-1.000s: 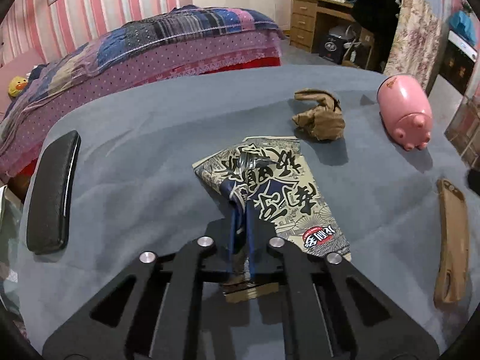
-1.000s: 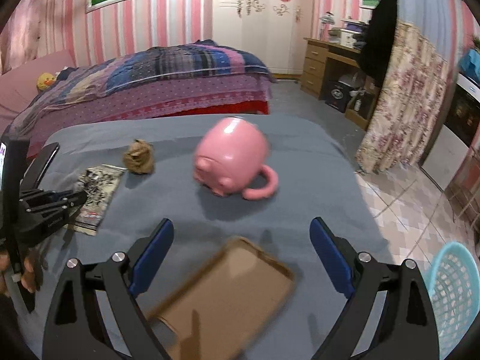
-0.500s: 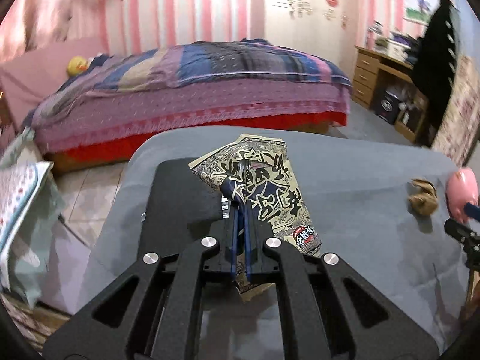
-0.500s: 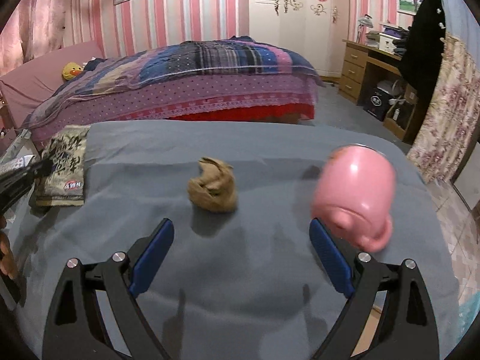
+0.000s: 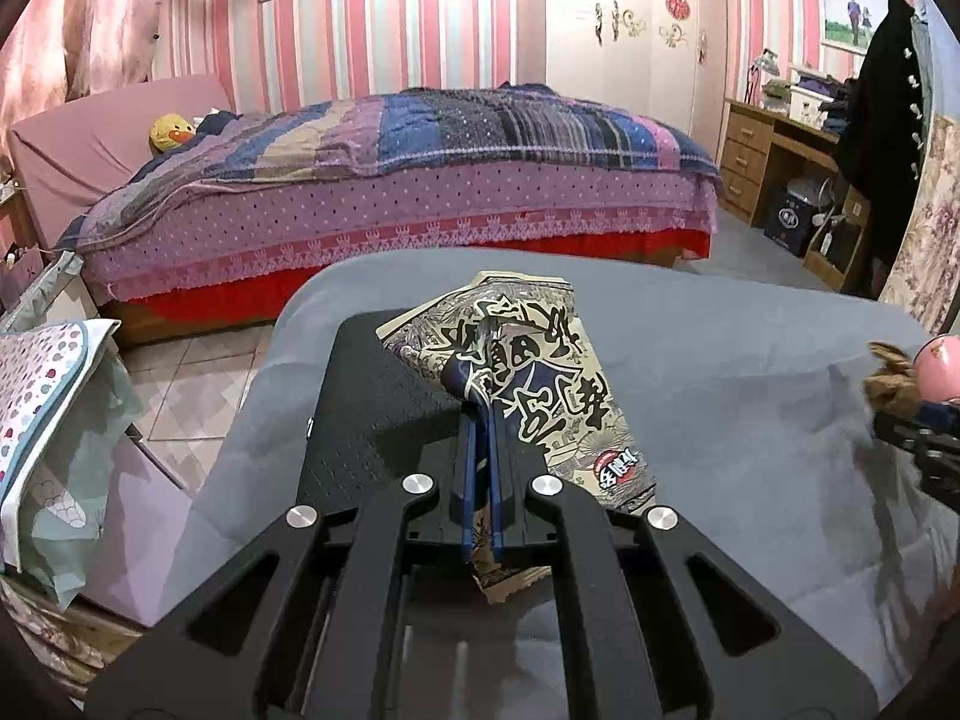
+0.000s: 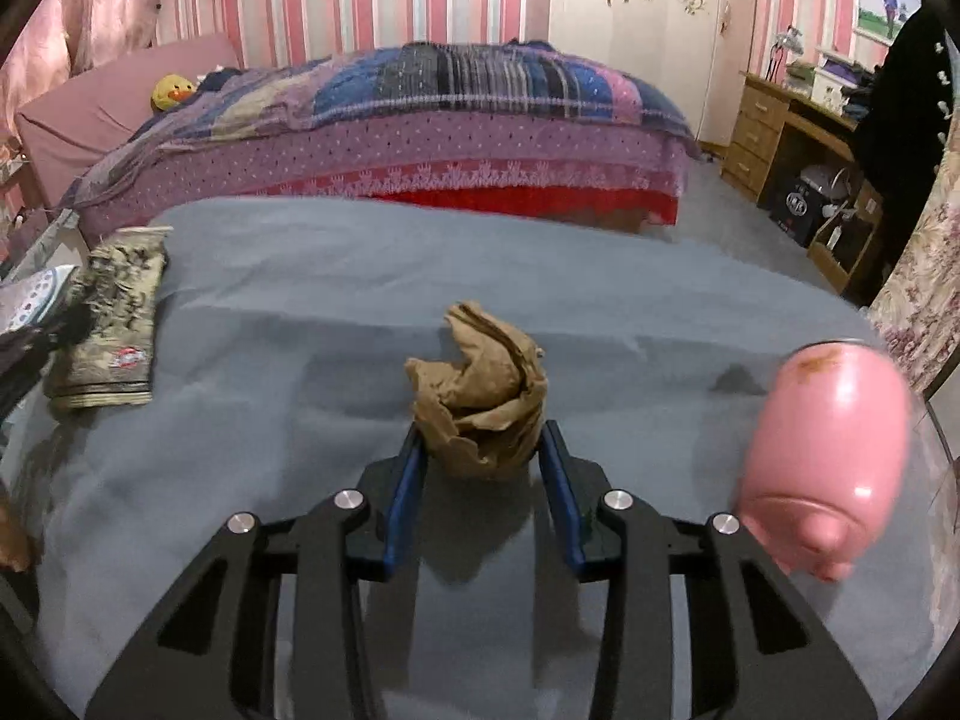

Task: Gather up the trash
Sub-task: 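Carry the packet and brown paper over the blue basket, then open the left tool over the basket while the right tool opens, releasing the paper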

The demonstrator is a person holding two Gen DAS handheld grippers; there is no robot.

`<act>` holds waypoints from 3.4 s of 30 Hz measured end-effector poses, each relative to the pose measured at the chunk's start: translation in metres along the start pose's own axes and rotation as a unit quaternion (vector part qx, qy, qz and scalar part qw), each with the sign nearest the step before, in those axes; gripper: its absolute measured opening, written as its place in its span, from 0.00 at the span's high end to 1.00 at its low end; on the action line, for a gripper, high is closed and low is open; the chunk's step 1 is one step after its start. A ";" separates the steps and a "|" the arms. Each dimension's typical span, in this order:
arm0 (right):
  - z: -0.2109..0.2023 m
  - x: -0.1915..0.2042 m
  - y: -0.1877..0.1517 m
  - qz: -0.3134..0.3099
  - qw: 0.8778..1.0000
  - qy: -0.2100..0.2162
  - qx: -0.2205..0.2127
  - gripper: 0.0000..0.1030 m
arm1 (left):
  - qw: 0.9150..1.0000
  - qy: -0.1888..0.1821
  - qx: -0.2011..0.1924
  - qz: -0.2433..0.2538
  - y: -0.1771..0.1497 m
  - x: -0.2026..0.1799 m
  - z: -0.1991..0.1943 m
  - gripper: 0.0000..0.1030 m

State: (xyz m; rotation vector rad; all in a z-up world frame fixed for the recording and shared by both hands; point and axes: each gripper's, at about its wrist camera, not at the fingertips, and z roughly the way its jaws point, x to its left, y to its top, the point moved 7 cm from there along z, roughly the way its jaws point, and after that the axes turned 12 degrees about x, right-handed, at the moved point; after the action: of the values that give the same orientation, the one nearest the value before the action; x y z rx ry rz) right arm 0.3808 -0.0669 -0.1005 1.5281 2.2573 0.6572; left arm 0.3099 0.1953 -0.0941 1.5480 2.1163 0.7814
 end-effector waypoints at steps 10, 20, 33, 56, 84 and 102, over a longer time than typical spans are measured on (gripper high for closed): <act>-0.121 -0.069 -0.079 0.049 0.996 -0.055 -0.057 0.63 | 0.998 -0.062 -0.017 0.029 -0.006 -0.057 -0.055 0.98; -0.188 -0.151 -0.195 0.134 0.982 -0.126 -0.053 0.63 | 0.982 -0.143 -0.019 0.124 -0.056 -0.194 -0.129 0.98; -0.220 -0.235 -0.241 0.206 0.965 -0.142 -0.083 0.63 | 0.963 -0.209 0.020 0.167 -0.098 -0.308 -0.149 0.98; -0.264 -0.405 -0.344 0.362 0.899 -0.230 -0.086 0.63 | 0.914 -0.286 0.014 0.287 -0.162 -0.514 -0.187 0.97; -0.249 -0.426 -0.366 0.382 0.891 -0.238 -0.066 0.63 | 0.914 -0.236 -0.042 0.328 -0.172 -0.562 -0.183 0.18; -0.201 -0.393 -0.325 0.347 0.907 -0.237 -0.045 0.27 | 0.951 -0.205 -0.035 0.228 -0.126 -0.446 -0.166 0.07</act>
State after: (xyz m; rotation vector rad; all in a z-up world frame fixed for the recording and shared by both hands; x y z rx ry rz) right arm 0.1693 -0.5726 -0.1025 2.1648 1.2925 0.4716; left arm 0.2519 -0.2914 -0.0508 1.9882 1.4410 0.5948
